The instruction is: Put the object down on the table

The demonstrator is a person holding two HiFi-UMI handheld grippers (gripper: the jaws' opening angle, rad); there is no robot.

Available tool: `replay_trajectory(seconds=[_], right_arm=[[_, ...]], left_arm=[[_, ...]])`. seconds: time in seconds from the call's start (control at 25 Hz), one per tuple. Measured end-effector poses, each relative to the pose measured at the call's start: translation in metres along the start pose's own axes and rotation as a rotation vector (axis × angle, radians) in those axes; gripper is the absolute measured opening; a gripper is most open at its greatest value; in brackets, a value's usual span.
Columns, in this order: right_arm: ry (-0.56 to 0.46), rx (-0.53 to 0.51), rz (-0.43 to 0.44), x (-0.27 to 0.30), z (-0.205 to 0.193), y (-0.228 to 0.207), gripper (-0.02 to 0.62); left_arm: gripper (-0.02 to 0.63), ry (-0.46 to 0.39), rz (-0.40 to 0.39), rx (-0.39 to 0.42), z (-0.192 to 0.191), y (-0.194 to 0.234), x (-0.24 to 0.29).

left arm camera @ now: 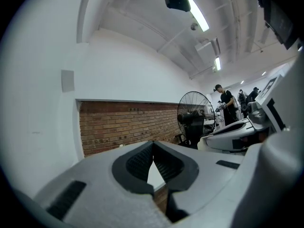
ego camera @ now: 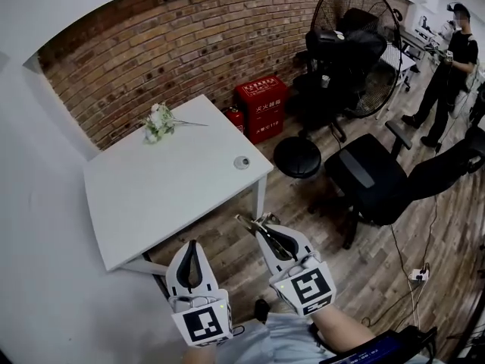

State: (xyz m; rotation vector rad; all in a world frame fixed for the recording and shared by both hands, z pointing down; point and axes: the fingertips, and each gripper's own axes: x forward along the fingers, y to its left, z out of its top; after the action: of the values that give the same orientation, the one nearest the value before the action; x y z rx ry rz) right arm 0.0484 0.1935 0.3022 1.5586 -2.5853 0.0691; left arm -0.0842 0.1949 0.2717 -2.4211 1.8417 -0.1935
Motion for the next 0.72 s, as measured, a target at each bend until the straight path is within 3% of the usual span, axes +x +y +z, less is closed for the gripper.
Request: replay_trajectory(seconds=[0.52, 0.72], right_arm=[[0.024, 0.03, -0.045, 0.027, -0.015, -0.032, 0.035], [0.031, 0.044, -0.025, 0.053, -0.03, -0.048, 0.035]], left_arm=[[0.009, 0.016, -0.034, 0.058, -0.018, -0.001, 0.044], [0.008, 0.066, -0.039, 0.038, -0.03, -0.001, 0.072]])
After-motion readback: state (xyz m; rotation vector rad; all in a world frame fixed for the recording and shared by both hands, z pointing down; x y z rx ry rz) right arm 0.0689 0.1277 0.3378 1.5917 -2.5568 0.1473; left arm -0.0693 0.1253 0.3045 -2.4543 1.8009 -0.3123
